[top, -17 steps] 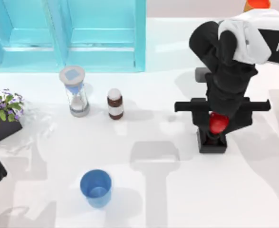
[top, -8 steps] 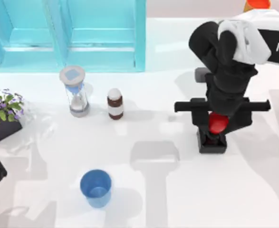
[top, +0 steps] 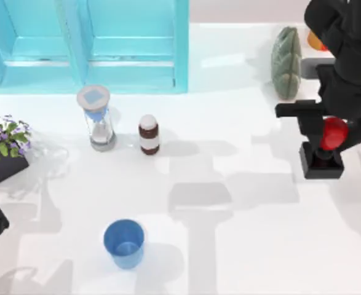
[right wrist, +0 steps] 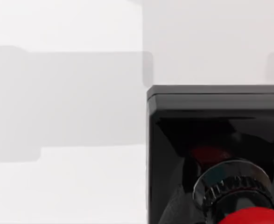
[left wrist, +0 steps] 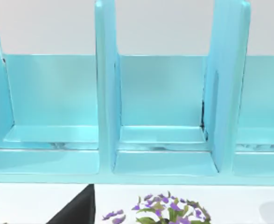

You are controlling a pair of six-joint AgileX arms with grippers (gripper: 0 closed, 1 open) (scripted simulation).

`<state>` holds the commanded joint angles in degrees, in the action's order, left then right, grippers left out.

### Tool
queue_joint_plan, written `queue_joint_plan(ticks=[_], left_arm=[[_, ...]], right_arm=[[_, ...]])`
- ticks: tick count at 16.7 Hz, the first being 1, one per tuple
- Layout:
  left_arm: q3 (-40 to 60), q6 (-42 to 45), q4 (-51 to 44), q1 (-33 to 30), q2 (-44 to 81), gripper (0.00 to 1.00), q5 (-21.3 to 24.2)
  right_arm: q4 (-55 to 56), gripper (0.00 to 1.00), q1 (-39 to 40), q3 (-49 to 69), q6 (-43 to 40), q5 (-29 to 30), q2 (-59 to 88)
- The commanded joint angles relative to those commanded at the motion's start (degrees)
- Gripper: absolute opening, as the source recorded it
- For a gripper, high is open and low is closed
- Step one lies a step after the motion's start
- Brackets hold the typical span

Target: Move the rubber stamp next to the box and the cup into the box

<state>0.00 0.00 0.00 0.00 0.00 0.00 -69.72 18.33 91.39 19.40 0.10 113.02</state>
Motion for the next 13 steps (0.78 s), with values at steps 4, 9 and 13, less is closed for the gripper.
queue_joint_plan(ticks=[4,9,13], left_arm=[[0.0,0.0,0.0,0.0,0.0,1.0,0.0],[0.0,0.0,0.0,0.0,0.0,1.0,0.0],[0.0,0.0,0.0,0.0,0.0,1.0,0.0]], right_arm=[[-6.1,0.0,-5.4,2.6,-5.4,0.0,-4.8],[-6.2,0.0,-5.4,2.3,-5.5,0.0,-4.8],[-8.3,0.0,-6.8,-0.1,-7.0,-0.1,-10.4]])
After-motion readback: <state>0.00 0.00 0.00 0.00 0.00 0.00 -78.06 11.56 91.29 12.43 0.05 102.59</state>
